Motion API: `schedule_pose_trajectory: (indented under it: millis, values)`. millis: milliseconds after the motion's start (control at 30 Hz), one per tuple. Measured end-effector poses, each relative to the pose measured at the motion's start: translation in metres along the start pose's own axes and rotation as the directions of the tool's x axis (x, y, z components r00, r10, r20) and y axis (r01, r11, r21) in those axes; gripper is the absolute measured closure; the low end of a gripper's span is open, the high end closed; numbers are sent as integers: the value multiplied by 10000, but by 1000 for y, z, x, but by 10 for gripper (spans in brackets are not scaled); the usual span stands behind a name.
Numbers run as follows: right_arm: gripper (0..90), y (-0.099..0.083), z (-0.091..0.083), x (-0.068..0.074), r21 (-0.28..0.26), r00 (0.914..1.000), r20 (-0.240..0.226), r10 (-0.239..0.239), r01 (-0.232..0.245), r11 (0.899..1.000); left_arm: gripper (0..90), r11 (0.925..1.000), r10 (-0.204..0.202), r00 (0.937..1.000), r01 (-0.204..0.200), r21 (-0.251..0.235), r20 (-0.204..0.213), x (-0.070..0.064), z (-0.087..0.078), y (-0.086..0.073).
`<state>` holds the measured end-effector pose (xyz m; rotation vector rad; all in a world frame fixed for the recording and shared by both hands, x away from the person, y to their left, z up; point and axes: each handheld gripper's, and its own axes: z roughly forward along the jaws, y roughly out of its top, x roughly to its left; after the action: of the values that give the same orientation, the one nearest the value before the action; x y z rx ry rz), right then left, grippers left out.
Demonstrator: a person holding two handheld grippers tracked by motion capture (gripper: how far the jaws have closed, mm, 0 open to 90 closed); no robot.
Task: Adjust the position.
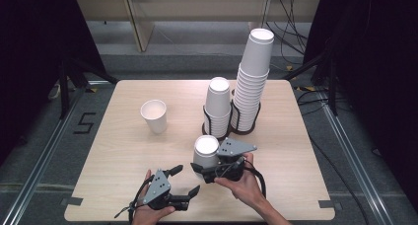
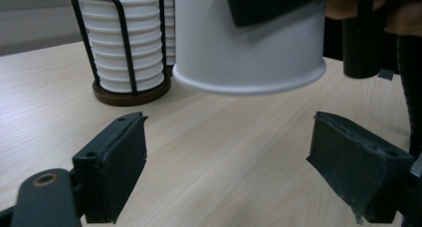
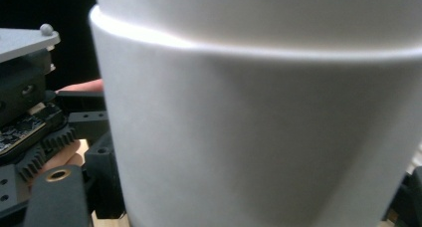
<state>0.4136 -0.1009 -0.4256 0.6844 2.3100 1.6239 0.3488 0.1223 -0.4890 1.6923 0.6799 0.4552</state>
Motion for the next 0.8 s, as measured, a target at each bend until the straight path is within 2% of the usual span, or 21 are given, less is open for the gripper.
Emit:
schedule_pose_trajectory:
  millis: [33, 67, 100, 167, 200, 233, 267, 333, 367, 433, 467, 500, 533, 567, 600, 633, 700, 733, 767, 800]
  values:
    - [191, -1, 0, 2, 89, 9998, -61, 197, -196, 9998, 146, 10000, -40, 10000, 40, -61, 15, 0, 0, 0]
    - [191, -1, 0, 3, 138, 9998, -23, 194, -194, 9997, 146, 9999, -89, 9999, 89, -115, 64, 0, 1, 0]
    - [191, -2, 2, 3, 123, 9996, -254, 115, -112, 9999, 146, 9997, -116, 9998, 119, -199, 153, 0, 1, 0]
    - [192, -2, 4, 5, 84, 9997, -203, 126, -124, 9999, 146, 9998, -103, 9998, 106, -175, 177, 0, 1, 0]
    - [192, -3, 5, 4, 75, 9992, -392, 25, -22, 10000, 146, 9996, -154, 9996, 159, -224, 233, -1, 2, 0]
    - [191, -3, 6, 5, 10, 9996, -261, -47, 47, 10000, 146, 9996, -168, 9995, 174, -220, 271, -1, 2, 0]
    - [191, -3, 5, 6, 219, 9995, -316, 37, -30, 9998, 146, 9998, -105, 9996, 110, -192, 275, -2, 2, 0]
    - [192, -4, 7, 8, 188, 9987, -503, 50, -40, 9998, 146, 9995, -145, 9994, 154, -281, 308, -2, 3, 0]
    - [192, -4, 10, 8, -4, 9984, -519, -225, 225, 9997, 146, 9988, -208, 9990, 225, -432, 389, -2, 5, -1]
    - [192, -5, 11, 12, 186, 9976, -680, -122, 135, 9997, 141, 9989, -238, 9988, 256, -401, 438, -2, 5, 0]
    - [192, -5, 12, 12, 158, 9974, -653, -290, 301, 9994, 134, 9995, -162, 9990, 172, -247, 406, -3, 4, 0]
    - [192, -5, 13, 14, 259, 9967, -791, -206, 227, 9994, 120, 9998, -80, 9992, 87, -179, 393, -3, 5, 0]
    - [192, -6, 14, 13, 146, 9961, -743, -471, 483, 9987, 104, 9998, -106, 9992, 112, -179, 375, -4, 5, -1]
    - [192, -6, 14, 15, 200, 9958, -873, -261, 280, 9994, 94, 9992, -167, 9988, 184, -366, 466, -4, 7, -1]
    - [192, -6, 14, 16, 292, 9957, -852, -366, 393, 9988, 83, 9991, -168, 9988, 185, -374, 452, -4, 7, -1]
    - [193, -7, 15, 18, 234, 9951, -984, -88, 111, 9997, 72, 9995, -150, 9991, 161, -264, 393, -4, 6, 0]
    - [193, -6, 15, 18, 222, 9947, -955, -390, 413, 9989, 57, 9991, -141, 9990, 158, -392, 432, -4, 7, -1]
    - [193, -7, 16, 21, 222, 9940, -1094, -93, 118, 9997, 49, 9989, -135, 9989, 155, -442, 447, -4, 8, -1]
    - [193, -7, 17, 21, 143, 9935, -1133, -108, 125, 9998, 41, 9992, -122, 9991, 138, -386, 414, -4, 7, -1]
    - [193, -7, 17, 20, 44, 9935, -1075, -369, 376, 9993, 34, 9995, -121, 9992, 132, -287, 384, -5, 7, 0]
